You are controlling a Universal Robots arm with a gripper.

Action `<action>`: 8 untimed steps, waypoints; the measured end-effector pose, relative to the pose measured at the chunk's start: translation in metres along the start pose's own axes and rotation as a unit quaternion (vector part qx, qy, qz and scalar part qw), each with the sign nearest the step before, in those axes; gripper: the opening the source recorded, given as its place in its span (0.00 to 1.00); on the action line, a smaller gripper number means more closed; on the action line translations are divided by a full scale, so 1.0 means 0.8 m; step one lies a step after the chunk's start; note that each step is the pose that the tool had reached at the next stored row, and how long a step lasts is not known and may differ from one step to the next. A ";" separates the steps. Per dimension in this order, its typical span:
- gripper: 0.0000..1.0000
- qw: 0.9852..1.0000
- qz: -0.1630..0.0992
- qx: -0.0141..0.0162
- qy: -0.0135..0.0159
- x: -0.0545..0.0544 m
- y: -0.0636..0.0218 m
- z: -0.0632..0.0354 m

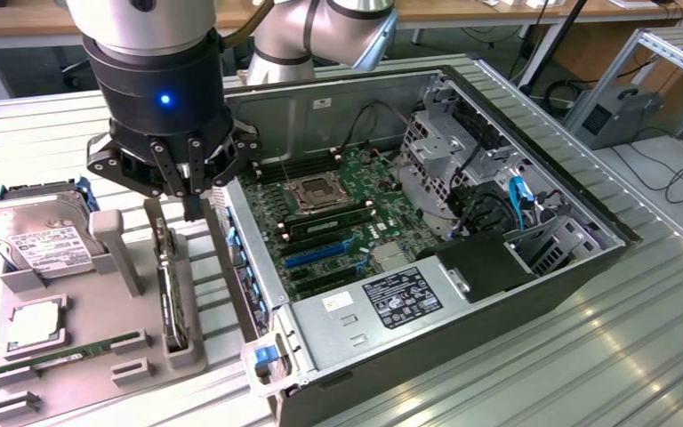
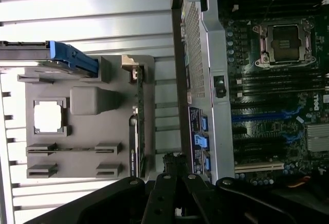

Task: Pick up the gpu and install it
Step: 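Reach for the gpu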

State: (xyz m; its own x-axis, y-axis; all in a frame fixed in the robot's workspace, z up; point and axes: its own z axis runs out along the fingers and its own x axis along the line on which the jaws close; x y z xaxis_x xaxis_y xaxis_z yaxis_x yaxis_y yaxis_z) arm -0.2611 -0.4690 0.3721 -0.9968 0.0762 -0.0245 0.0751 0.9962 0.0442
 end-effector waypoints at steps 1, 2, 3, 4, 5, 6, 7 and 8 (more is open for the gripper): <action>0.11 1.000 0.000 0.000 0.000 0.000 -0.001 0.000; 0.11 1.000 0.000 0.000 0.000 0.000 -0.001 0.000; 0.11 1.000 0.000 0.000 0.000 0.000 -0.002 0.000; 0.11 1.000 0.000 0.000 0.000 0.000 -0.002 0.000; 0.11 1.000 0.000 0.000 0.000 0.000 -0.003 0.000; 0.11 1.000 0.000 0.000 0.000 0.000 -0.003 0.000; 0.11 1.000 0.000 0.000 0.000 0.001 -0.004 0.000; 0.11 1.000 0.000 0.000 0.000 0.001 -0.005 0.001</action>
State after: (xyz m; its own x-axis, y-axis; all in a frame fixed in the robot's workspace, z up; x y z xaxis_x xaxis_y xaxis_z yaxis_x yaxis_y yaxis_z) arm -0.2619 -0.4730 0.3715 -0.9968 0.0763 -0.0245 0.0751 0.9962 0.0443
